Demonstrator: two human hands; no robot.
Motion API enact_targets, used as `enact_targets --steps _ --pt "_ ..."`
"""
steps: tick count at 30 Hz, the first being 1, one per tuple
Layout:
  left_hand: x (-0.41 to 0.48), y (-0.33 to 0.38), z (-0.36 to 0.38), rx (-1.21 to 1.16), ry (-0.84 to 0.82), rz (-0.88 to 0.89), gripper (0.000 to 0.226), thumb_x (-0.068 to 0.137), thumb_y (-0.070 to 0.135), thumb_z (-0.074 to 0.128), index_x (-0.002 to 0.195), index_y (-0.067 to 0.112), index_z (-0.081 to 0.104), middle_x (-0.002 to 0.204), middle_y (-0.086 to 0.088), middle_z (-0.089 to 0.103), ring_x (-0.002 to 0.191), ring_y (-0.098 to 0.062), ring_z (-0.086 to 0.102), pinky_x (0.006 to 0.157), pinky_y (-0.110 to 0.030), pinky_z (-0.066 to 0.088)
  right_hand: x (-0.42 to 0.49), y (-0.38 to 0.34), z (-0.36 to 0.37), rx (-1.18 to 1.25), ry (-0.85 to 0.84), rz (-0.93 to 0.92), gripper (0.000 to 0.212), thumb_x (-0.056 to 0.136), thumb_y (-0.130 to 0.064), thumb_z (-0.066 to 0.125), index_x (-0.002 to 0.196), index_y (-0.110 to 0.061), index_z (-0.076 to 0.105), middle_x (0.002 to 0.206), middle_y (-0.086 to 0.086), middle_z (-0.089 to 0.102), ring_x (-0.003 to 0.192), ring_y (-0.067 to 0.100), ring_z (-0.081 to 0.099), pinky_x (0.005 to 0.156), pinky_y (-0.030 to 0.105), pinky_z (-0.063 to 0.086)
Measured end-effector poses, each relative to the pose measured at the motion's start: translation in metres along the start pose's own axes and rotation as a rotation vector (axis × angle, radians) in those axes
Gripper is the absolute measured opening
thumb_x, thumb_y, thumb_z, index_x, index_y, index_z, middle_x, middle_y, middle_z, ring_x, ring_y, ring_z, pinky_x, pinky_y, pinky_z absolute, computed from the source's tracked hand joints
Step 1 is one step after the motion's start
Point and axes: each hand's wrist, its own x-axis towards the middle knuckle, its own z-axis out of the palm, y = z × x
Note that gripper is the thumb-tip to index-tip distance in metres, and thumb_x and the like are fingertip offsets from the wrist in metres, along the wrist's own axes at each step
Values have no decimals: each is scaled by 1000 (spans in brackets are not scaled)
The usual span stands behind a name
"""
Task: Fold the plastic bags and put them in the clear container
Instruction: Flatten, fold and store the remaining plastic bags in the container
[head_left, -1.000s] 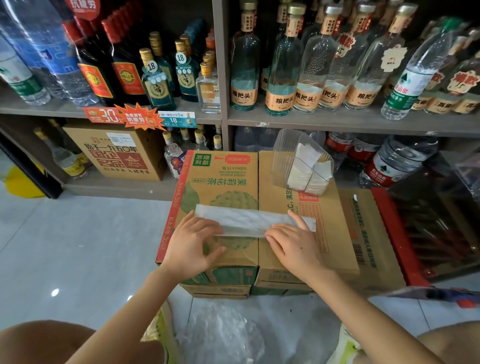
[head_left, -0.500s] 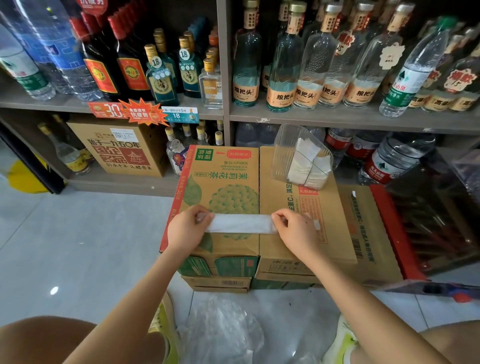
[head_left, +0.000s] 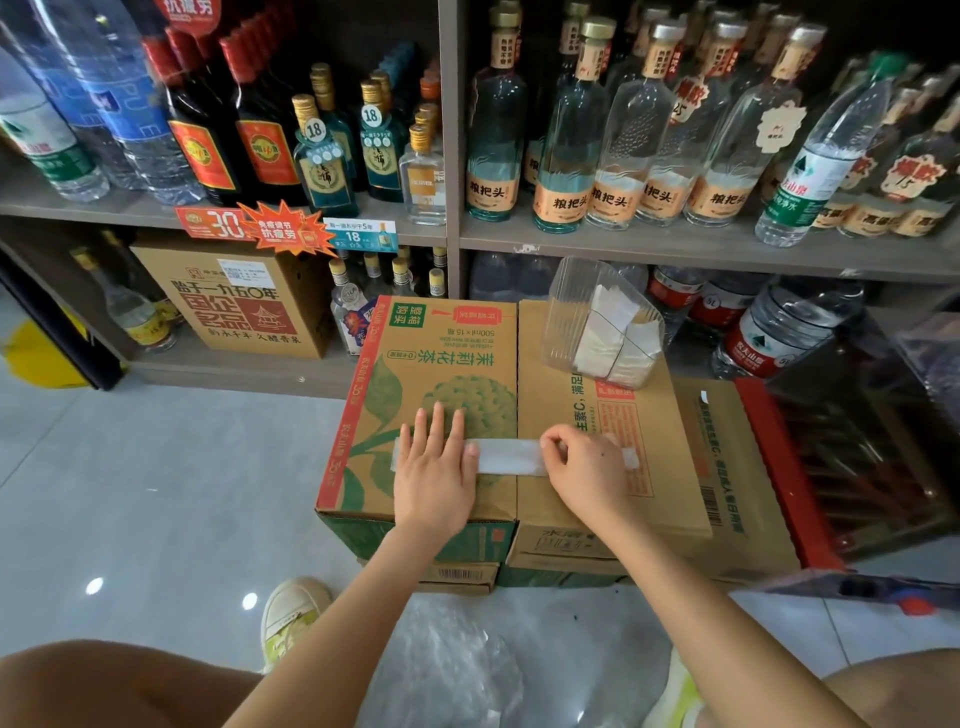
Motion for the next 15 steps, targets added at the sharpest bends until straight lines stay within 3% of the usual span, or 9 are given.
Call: enact_targets --steps 3,5,6,8,10,12,15 --pt "0 -1 7 88 -23 -12 88 78 56 -21 155 20 2 161 -8 -6 148 -26 -11 114 -35 -18 -4 -5 -2 -231 160 -69 14 83 -16 66 95 -18 73 81 -2 71 74 21 62 79 34 34" --pt "0 -2 8 88 -28 -16 89 77 60 -19 155 22 1 161 -6 -8 148 -25 -13 114 -34 -18 -6 -17 4 -307 173 -193 28 76 -13 73 105 -16 72 102 2 72 93 24 65 93 39 38" --pt "-1 -2 9 88 -34 -15 89 77 61 -18 155 23 0 161 -6 -9 148 -24 -14 115 -35 -18 -6 -23 9 -303 103 -260 34 77 -14 72 112 -15 70 115 3 69 106 24 63 103 44 36" --pt "0 -2 9 101 -46 -12 89 76 63 -17 154 24 -1 161 -5 -10 148 -24 -15 117 -37 -16 -6 -32 19 -294 -117 -313 41 92 -22 57 133 -16 55 142 2 49 134 21 44 117 48 15" --pt "1 -3 9 116 -47 -18 89 76 64 -16 154 25 -1 161 -4 -10 148 -23 -16 118 -39 -14 -5 -28 26 -258 -287 -256 52 102 -36 17 150 -19 24 158 -4 17 147 13 10 119 42 -7" --pt "0 -3 10 121 -42 -20 88 77 64 -16 155 25 -1 161 -4 -9 148 -23 -15 118 -40 -15 -9 -17 25 -255 -316 -233 63 94 -48 -9 151 -24 3 159 -9 0 146 10 -8 117 41 -14" --pt "0 -3 11 132 -30 -13 87 78 64 -16 154 25 -3 161 -4 -10 148 -24 -16 117 -40 -16 -15 13 12 -345 -336 -175 55 93 -49 -13 145 -32 -15 155 -10 -20 142 14 -23 116 44 -16"
